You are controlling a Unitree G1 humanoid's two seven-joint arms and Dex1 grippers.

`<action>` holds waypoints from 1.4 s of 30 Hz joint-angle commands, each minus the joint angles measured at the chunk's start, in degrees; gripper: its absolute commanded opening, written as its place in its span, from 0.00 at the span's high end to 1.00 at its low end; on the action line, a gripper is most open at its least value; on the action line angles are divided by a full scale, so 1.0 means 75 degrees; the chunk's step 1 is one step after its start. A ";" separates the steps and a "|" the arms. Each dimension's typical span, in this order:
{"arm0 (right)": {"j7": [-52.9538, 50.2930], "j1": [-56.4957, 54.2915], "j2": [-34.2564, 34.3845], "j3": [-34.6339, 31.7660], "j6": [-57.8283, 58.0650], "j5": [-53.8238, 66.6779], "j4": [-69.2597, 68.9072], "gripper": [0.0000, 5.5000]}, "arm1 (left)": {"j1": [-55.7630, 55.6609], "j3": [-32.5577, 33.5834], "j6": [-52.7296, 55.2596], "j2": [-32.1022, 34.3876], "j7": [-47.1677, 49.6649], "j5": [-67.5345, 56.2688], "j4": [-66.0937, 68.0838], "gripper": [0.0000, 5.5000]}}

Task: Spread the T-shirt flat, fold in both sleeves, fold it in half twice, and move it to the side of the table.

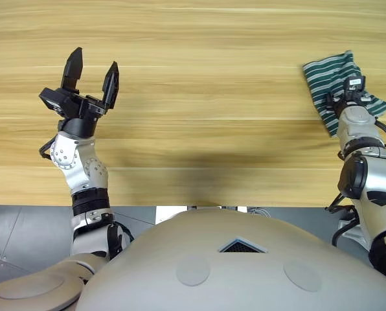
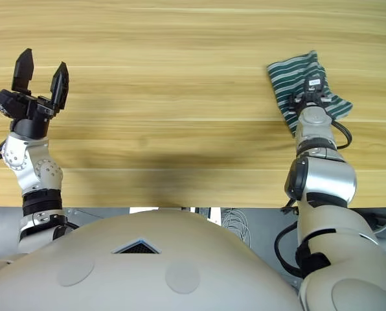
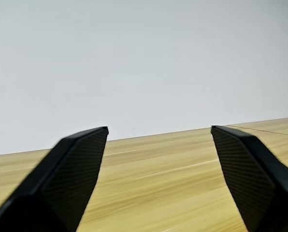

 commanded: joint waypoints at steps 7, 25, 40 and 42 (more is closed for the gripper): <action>-0.0485 -0.0387 0.0059 -0.0656 -0.0559 0.0191 -0.0023 0.39 | -0.0056 -0.0152 0.0007 -0.0054 0.0089 -0.0044 -0.0122 0.30; 0.1103 -0.0060 0.1464 -0.0190 -0.6793 0.0062 -0.0802 0.39 | -0.1262 0.0400 -0.1673 -0.0126 0.2715 0.1967 0.1715 0.30; 0.0157 0.0084 0.1337 -0.0277 -0.7091 0.0192 -0.0712 0.39 | -0.1939 0.0021 -0.2766 0.0247 0.3300 0.2650 0.3330 0.30; 0.0102 0.0091 0.1313 -0.0288 -0.7097 0.0217 -0.0701 0.39 | -0.1975 -0.0054 -0.2892 0.0281 0.3339 0.2712 0.3438 0.30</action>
